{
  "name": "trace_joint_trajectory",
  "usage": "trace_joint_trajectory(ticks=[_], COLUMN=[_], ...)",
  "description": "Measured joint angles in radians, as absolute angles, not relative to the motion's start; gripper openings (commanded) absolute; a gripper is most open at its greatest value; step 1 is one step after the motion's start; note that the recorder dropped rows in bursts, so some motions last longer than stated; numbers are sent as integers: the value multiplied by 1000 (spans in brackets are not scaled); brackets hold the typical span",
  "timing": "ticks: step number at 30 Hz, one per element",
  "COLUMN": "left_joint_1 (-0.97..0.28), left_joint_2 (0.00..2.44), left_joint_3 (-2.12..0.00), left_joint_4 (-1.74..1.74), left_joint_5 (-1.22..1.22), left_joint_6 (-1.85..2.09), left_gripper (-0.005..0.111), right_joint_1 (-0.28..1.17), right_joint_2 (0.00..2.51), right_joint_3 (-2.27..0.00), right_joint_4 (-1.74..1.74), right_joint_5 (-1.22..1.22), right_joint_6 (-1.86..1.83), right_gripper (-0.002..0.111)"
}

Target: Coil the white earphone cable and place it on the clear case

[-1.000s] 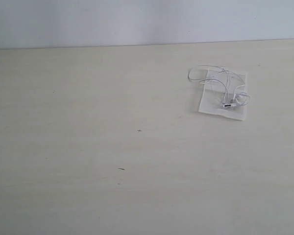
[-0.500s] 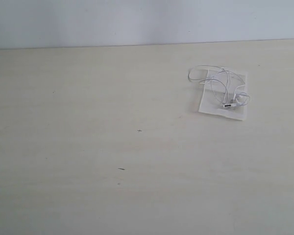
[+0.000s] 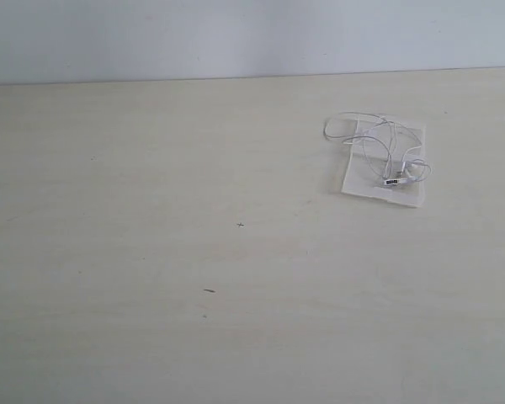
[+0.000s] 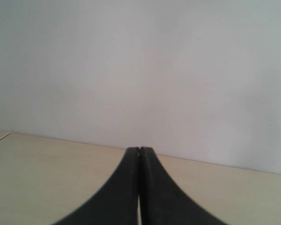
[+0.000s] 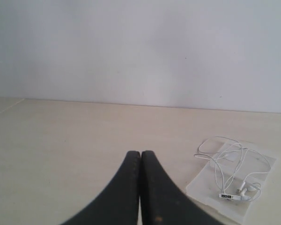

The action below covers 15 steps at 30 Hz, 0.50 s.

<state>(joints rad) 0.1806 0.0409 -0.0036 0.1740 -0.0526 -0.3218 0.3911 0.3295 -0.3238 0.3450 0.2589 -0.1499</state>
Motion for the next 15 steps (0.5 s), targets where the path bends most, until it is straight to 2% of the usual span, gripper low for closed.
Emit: trace_joint_trajectory(ticks=[6, 15], left_joint_1=[181, 181], left_joint_2=[41, 41], left_joint_3=[-4, -4], left_joint_4=[174, 175], left_joint_5=[-50, -50], left_joint_6=[-322, -322], left_gripper=[0, 0], right_joint_1=[387, 208], right_joint_2=[323, 191], right_joint_3=[-305, -72], right_joint_4=[341, 365], right_joint_5=[222, -140], right_joint_6=[-253, -277], right_gripper=[0, 0])
